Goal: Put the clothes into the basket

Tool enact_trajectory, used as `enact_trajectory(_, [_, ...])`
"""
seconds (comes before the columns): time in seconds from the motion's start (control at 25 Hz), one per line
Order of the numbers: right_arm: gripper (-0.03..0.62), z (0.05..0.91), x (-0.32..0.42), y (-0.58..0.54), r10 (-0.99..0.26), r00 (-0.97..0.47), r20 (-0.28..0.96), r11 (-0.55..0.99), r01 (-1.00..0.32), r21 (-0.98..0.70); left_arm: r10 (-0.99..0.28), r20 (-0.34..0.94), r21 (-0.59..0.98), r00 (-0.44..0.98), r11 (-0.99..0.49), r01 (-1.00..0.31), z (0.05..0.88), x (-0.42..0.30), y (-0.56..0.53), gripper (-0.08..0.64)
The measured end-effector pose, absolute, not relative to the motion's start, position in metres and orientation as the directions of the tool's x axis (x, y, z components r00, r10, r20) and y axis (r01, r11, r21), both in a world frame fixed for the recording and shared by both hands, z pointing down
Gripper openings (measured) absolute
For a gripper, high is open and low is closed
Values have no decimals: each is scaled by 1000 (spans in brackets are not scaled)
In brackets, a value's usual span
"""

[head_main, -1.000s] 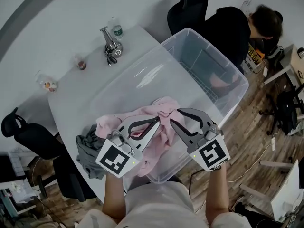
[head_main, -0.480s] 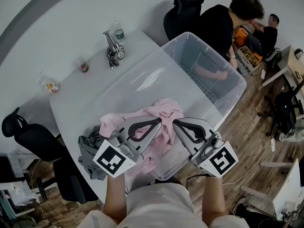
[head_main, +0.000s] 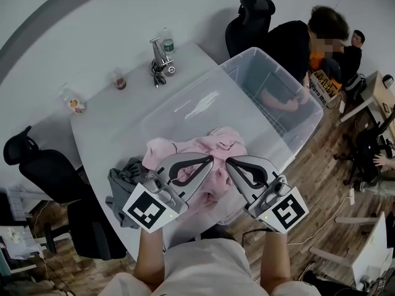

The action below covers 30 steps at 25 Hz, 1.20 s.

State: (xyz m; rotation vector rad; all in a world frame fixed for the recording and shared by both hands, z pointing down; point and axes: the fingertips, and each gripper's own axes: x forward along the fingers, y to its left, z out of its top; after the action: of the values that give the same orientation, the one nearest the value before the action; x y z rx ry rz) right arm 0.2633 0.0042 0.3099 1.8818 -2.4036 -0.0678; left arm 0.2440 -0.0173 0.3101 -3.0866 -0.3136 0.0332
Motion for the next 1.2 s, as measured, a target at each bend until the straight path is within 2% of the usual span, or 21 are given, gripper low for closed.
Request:
enact_trajectory(0.4, [6,304,181,-23,-924,-377,56,381,-917,114,81,-27,-66,996,-995,79,305,166,-38,5])
enact_trajectory(0.72, [6,305,109,-55,-860,-507,64,511,-852,115,-69,-20,-58,997,-996,-70,307,89,-64,5])
enact_trajectory(1.2, [8,336,12,-95,-771,-604,203,635,-754,167,-251,7,-42,968,-967,-251,329,-12,-95,5])
